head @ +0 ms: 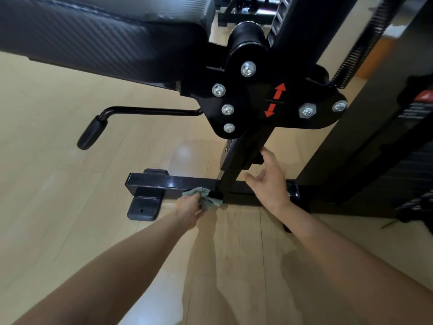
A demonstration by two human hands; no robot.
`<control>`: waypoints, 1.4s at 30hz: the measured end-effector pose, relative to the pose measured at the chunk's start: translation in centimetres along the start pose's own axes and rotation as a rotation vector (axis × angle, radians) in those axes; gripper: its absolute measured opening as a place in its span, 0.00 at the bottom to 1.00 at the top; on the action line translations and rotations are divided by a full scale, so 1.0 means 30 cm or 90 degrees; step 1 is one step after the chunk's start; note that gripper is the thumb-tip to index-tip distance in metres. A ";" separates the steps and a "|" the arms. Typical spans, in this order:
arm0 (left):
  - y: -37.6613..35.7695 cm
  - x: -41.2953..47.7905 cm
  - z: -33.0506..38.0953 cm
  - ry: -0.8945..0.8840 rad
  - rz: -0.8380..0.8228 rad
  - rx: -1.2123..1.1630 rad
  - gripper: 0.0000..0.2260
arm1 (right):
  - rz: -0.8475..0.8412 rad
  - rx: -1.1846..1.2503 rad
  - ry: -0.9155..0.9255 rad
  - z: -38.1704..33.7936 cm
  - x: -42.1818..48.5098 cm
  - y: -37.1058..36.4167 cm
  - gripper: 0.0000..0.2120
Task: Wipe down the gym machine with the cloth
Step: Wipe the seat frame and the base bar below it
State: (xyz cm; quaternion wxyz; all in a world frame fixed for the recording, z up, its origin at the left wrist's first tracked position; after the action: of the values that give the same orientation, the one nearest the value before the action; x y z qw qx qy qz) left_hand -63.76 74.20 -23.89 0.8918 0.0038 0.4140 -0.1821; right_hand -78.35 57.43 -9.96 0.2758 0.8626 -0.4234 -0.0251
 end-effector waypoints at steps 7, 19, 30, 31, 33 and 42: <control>0.144 0.025 0.093 -0.018 0.127 -0.088 0.12 | -0.015 0.000 -0.012 0.002 -0.004 0.002 0.36; 0.089 0.063 0.071 0.084 -0.029 -0.226 0.07 | -0.010 0.015 -0.005 0.009 -0.003 -0.009 0.35; 0.194 0.110 0.090 0.097 0.004 -0.189 0.09 | -0.032 0.010 0.002 0.013 0.003 -0.004 0.38; 0.172 0.099 0.084 0.102 0.000 -0.179 0.09 | -0.041 0.009 0.002 0.013 0.003 0.000 0.38; 0.115 0.075 0.066 0.107 -0.012 -0.151 0.08 | -0.066 0.011 -0.001 0.012 0.005 0.011 0.39; -0.118 0.016 -0.037 0.122 -0.072 -0.083 0.13 | -0.185 -0.062 0.025 -0.016 0.042 0.082 0.39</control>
State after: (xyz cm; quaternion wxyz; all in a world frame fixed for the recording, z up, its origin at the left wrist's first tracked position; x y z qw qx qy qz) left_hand -65.45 70.90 -24.45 0.8347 -0.0602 0.5080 -0.2039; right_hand -79.19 55.51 -8.10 0.3188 0.9008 -0.2869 -0.0681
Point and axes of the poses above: each hand's wrist, its own x-axis towards the middle knuckle, its own y-axis out of the back of the hand, z = x × y, the point moved 6 cm from there along x, towards the middle knuckle
